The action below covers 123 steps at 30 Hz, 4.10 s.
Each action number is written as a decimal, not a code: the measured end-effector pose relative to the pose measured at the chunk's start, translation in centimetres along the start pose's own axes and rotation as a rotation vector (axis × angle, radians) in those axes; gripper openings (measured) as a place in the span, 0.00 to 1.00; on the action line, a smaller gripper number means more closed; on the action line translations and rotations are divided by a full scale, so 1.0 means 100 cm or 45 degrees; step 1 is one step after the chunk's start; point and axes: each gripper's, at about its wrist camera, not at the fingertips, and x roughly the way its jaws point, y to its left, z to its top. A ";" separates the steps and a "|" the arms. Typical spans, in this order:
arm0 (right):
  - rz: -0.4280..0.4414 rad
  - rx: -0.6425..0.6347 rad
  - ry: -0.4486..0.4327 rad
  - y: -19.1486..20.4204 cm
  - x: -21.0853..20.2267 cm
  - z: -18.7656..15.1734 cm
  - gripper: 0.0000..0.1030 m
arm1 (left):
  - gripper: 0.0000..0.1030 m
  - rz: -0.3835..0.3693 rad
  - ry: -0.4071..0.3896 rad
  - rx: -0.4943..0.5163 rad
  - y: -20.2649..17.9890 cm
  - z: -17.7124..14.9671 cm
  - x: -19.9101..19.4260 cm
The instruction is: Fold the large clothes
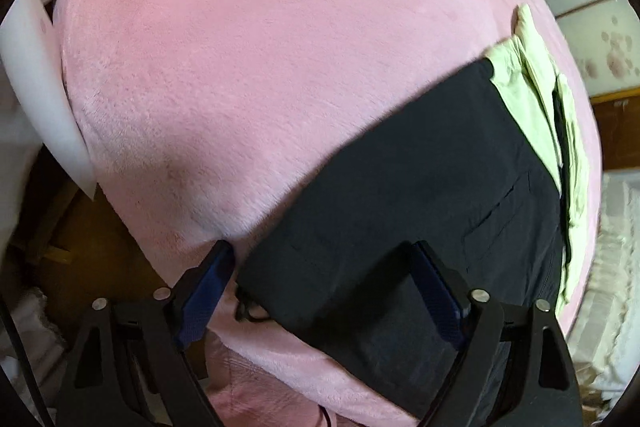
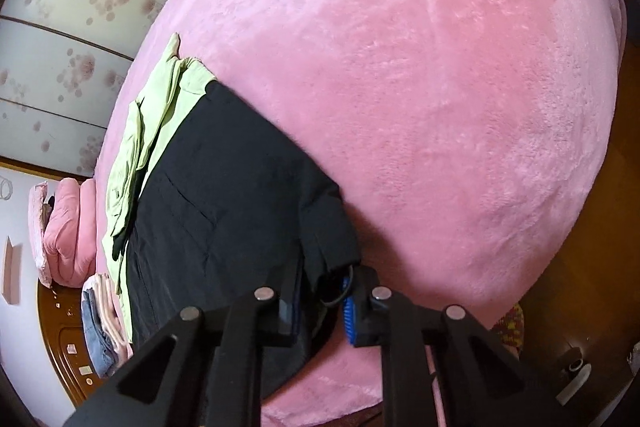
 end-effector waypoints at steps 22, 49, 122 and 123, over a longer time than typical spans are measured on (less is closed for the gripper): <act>0.457 0.002 0.108 0.147 -0.013 0.005 0.12 | 0.20 -0.316 0.022 0.161 -0.166 0.035 -0.063; 0.528 -0.003 -0.553 0.273 -0.039 0.126 0.12 | 0.15 -0.373 -0.393 0.341 -0.299 0.213 -0.111; -0.186 -0.758 -0.016 0.242 0.108 0.148 0.00 | 0.01 0.297 -0.201 0.405 -0.228 0.172 0.017; -0.097 -0.785 -0.044 0.252 0.101 0.141 0.00 | 0.01 0.216 -0.229 0.405 -0.230 0.163 0.007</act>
